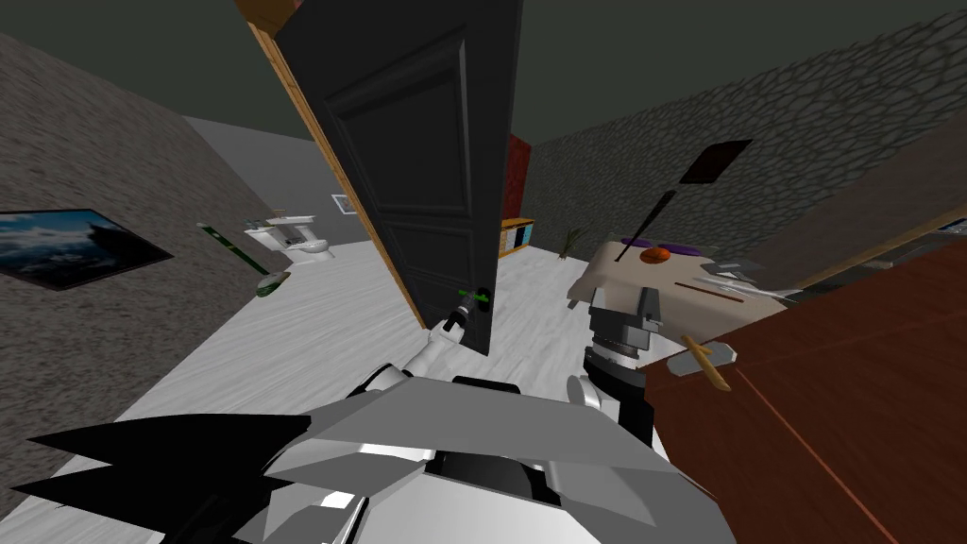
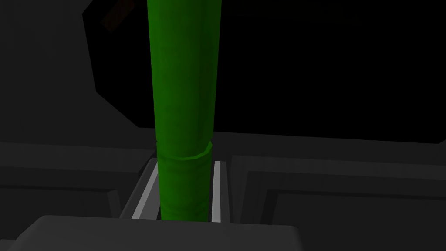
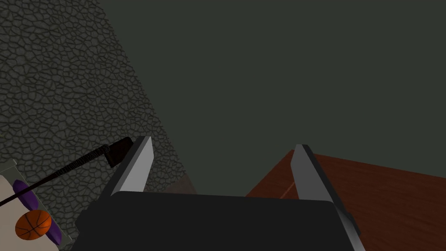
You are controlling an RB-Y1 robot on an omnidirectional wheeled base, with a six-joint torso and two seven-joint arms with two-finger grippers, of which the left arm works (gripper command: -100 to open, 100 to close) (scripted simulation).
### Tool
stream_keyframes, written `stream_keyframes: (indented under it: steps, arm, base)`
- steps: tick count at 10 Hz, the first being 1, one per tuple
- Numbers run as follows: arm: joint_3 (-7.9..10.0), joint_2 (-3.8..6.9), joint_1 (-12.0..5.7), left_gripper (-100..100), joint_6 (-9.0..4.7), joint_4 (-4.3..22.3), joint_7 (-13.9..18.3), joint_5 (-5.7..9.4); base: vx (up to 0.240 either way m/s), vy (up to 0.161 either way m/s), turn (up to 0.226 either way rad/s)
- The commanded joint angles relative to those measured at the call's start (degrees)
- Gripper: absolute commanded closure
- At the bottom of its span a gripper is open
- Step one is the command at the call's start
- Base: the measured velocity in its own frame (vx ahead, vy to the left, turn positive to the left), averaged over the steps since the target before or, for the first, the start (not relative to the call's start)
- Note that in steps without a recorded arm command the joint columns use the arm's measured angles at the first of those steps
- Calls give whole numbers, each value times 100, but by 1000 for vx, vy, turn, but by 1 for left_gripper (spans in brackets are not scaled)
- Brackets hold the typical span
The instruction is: Push the door open
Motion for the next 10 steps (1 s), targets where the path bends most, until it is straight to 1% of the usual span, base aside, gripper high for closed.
stream_keyframes:
  steps: [1, 3, 4, 5, 6, 7, 8, 9, 10]
  arm:
    - [178, -22, 2, 100, 30, -58, -84, -6]
    - [302, -57, -23, 100, 29, 10, -126, -8]
    - [265, -21, -16, 100, 18, 47, -98, -3]
    - [378, 2, -27, 100, 7, 61, -127, 18]
    - [412, 7, -27, 100, 6, 66, -137, 24]
    - [491, 17, -28, 100, 4, 79, -160, 38]
    - [534, 23, -28, 100, 3, 86, -173, 46]
    - [627, 36, -29, 100, 1, 101, -201, 62]
    - [674, 42, -30, 100, 0, 109, -215, 71]
  base:
    - [100, -159, 54]
    - [114, -177, 62]
    - [50, -59, 42]
    - [124, -81, 54]
    - [179, -121, 69]
    - [156, -143, 84]
    - [138, -133, 67]
    - [143, -136, 55]
    - [164, -154, 74]
